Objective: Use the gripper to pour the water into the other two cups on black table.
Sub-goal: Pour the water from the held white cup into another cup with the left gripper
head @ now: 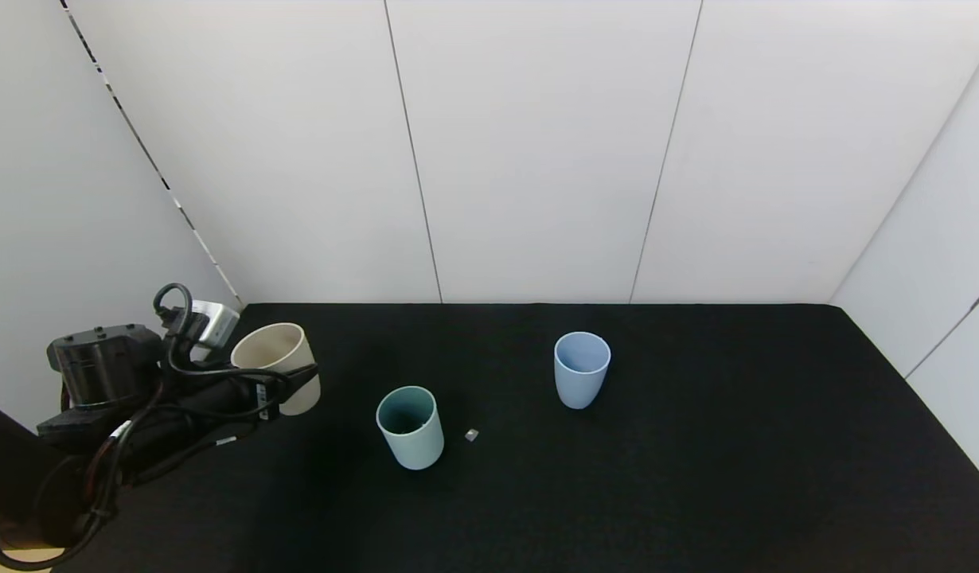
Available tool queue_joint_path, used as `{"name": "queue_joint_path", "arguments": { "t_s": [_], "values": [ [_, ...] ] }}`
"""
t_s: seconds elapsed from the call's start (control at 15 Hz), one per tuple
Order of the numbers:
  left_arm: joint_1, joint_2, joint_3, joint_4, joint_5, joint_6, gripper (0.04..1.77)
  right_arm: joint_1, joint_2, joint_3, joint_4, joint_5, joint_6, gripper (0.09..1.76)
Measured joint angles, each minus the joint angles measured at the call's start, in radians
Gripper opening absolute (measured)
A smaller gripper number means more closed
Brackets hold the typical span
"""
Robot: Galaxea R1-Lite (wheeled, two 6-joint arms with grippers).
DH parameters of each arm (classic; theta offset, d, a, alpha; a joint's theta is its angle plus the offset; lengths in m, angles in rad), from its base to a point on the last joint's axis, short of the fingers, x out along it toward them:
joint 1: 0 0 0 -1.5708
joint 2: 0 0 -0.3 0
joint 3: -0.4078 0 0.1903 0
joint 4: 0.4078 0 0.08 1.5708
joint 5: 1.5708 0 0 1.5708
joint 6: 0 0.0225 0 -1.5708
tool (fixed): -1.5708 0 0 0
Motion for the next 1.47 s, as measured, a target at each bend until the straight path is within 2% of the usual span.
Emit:
{"name": "queue_joint_path", "arguments": {
  "t_s": [0.27, 0.67, 1.07, 1.47],
  "values": [
    [-0.074, -0.106, -0.045, 0.18, 0.006, 0.065, 1.22, 0.0, 0.0, 0.0, 0.0, 0.0, 0.0, 1.71],
    [-0.133, -0.207, -0.119, 0.444, 0.01, 0.204, 1.22, 0.0, 0.0, 0.0, 0.0, 0.0, -0.001, 1.71],
    [-0.179, -0.249, -0.142, 0.568, 0.017, 0.335, 1.22, 0.0, 0.0, 0.0, 0.001, 0.0, 0.0, 1.71],
    [-0.231, -0.264, -0.175, 0.678, 0.083, 0.43, 1.22, 0.0, 0.0, 0.0, 0.001, 0.0, 0.0, 1.71]
  ]
}}
